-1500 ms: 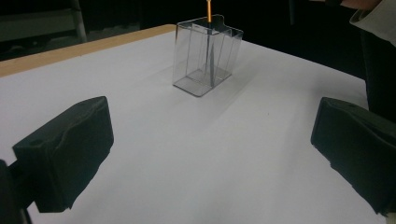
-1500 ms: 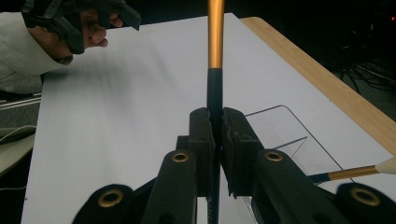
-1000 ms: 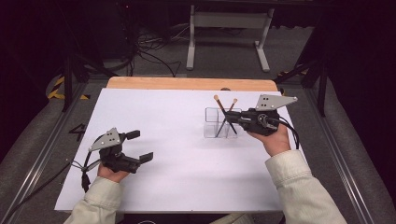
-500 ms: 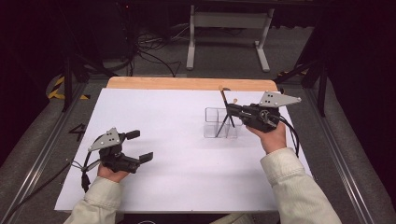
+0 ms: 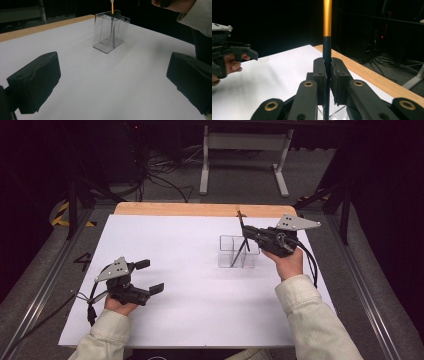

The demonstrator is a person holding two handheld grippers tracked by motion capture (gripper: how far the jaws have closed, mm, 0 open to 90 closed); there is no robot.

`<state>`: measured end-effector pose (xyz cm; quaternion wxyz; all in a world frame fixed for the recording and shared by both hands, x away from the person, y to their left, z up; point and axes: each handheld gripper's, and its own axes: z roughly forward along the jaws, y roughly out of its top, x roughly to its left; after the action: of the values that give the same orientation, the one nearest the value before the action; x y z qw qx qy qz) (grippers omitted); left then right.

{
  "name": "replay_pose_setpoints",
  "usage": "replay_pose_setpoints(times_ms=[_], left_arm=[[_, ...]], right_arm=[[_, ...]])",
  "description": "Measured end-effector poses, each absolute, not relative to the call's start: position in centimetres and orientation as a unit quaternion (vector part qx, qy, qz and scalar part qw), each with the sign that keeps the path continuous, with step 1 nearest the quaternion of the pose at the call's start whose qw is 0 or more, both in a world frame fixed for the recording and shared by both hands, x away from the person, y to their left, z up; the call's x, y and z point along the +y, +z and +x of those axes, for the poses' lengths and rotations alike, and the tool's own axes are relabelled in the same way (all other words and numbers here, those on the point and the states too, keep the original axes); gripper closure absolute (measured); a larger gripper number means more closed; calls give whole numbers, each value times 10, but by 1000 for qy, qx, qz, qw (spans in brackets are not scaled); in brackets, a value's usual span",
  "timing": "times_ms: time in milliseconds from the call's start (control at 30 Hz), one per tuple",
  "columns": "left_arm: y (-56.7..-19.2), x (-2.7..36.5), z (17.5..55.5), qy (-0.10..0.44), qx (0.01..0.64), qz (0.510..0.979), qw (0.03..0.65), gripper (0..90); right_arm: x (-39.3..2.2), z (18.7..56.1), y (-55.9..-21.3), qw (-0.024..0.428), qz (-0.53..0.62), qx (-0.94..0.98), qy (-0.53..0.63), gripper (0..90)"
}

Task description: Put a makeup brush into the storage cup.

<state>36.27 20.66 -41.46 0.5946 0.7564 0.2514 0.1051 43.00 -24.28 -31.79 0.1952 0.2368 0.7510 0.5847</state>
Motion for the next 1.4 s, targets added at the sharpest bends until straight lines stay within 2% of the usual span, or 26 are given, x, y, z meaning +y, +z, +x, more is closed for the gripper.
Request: replay_pose_setpoints(times_ms=[633, 1400], left_arm=[[-415, 209, 364, 101, 256, 752, 599, 0], [-415, 211, 365, 102, 260, 750, 599, 0]], right_arm=[[-229, 460, -328, 219, 278, 741, 570, 834], [-227, 468, -338, 240, 316, 721, 567, 833]])
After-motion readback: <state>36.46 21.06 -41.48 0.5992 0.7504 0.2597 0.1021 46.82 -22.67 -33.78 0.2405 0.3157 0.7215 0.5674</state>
